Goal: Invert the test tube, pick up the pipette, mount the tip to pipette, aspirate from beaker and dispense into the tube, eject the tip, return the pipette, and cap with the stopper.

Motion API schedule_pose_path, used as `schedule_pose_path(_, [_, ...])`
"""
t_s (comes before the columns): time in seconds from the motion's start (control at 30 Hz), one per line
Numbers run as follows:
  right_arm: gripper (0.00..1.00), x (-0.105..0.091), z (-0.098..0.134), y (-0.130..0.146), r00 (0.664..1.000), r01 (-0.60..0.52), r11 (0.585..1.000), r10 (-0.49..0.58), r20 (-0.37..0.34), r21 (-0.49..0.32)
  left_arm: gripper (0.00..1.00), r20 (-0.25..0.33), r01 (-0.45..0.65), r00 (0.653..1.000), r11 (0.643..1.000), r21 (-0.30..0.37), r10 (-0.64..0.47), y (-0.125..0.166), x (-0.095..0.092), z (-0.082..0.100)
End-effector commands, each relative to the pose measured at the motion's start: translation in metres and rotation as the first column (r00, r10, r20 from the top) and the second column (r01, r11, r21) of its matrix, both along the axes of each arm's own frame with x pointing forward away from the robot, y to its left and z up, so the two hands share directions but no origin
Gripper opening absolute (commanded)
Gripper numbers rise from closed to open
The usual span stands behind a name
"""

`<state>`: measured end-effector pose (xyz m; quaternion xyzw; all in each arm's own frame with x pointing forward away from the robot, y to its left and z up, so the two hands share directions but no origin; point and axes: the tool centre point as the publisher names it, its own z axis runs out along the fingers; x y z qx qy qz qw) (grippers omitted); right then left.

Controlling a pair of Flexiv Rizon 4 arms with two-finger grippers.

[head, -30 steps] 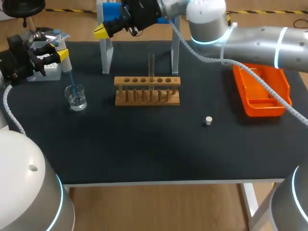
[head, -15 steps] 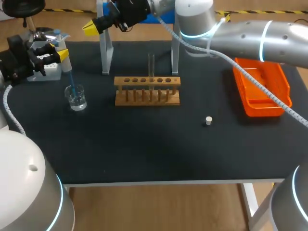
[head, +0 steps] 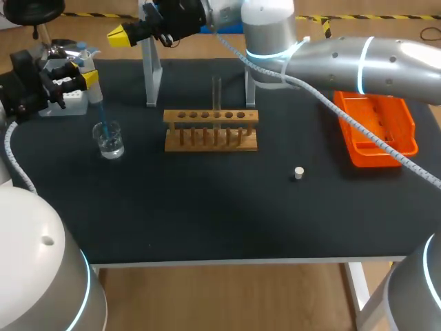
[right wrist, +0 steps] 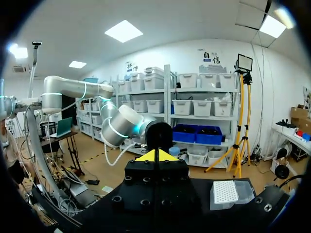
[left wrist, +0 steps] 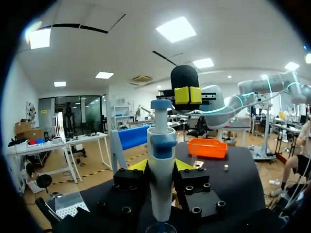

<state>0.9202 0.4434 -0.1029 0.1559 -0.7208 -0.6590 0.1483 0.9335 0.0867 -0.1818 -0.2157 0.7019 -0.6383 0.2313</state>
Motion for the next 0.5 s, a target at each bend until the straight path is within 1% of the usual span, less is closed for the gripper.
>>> schedule_pose_path(0.03, [0.0, 0.004, 0.003, 0.014, 1.0, -0.008, 1.0, 0.008, 0.006, 0.015, 0.0, 0.001, -0.002, 1.0, 1.0, 0.0, 0.002, -0.001, 0.0, 0.0])
schedule_pose_path(0.27, [0.0, 0.007, 0.007, 0.03, 1.0, -0.015, 1.0, 0.014, 0.011, 0.024, 0.0, 0.001, -0.002, 1.0, 1.0, 0.0, 0.002, -0.001, 0.0, 0.0])
schedule_pose_path(0.5, [0.0, 0.01, 0.008, 0.044, 1.0, -0.018, 0.999, 0.018, -0.002, 0.037, 0.0, 0.001, -0.002, 1.0, 1.0, 0.0, 0.002, -0.001, 0.0, 0.0])
